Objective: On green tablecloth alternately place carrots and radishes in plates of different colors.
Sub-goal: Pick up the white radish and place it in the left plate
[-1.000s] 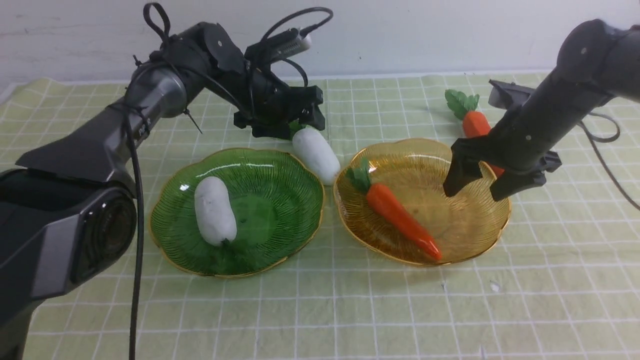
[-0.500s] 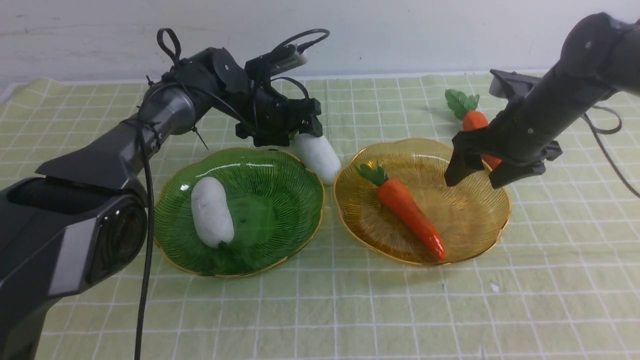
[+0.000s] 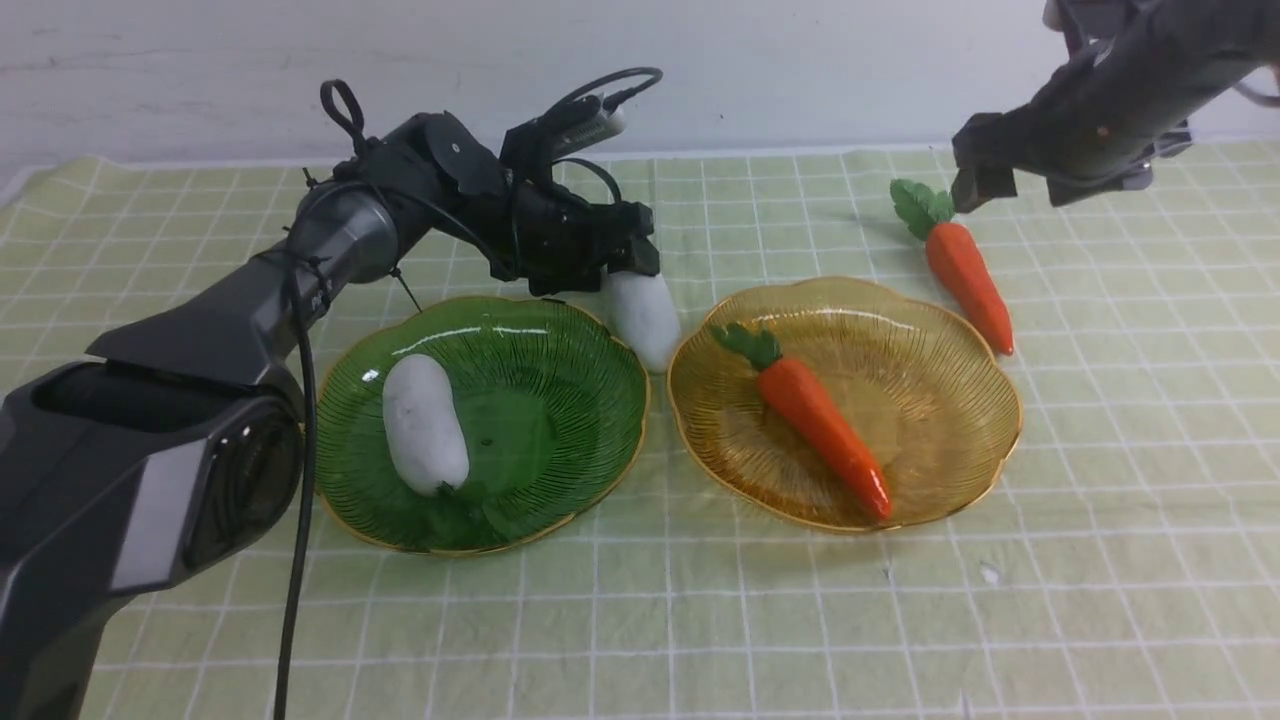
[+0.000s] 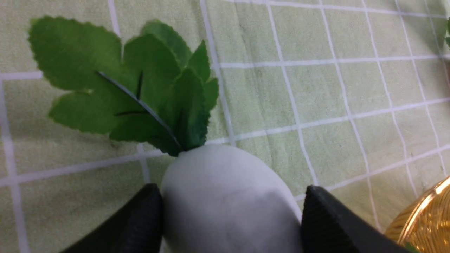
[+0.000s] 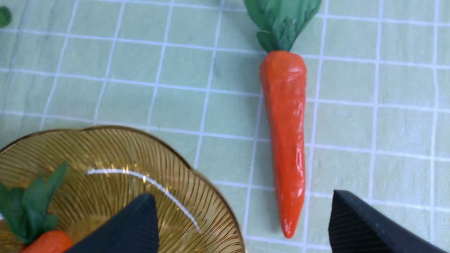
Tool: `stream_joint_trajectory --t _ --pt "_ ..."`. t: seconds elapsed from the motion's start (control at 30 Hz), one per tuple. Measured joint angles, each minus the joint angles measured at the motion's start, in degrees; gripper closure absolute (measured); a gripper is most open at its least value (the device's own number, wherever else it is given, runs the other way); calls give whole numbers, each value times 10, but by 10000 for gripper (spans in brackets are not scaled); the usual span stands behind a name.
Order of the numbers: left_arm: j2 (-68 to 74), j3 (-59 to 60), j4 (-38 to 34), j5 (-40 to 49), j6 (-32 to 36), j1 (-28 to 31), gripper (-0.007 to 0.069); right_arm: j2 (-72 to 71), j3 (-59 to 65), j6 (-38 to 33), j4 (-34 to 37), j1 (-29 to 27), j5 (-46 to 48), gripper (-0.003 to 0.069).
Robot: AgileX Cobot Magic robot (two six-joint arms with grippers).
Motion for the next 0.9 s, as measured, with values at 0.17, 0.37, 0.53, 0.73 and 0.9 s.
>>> stream_joint_trajectory --t 0.17,0.37,0.53,0.73,0.9 --pt "-1 -1 -1 0 4 0 174 20 0 8 -7 -18 -1 69" --pt "-32 -24 6 22 7 3 182 24 0 8 -7 -21 -7 69" --pt "-121 -71 24 80 8 13 192 27 0 9 -7 -21 -22 69" --pt "-205 -81 133 243 -13 12 192 62 -1 9 -7 -21 -59 69" --pt "-210 -52 204 267 -68 8 200 111 -1 10 -6 -21 -120 69"
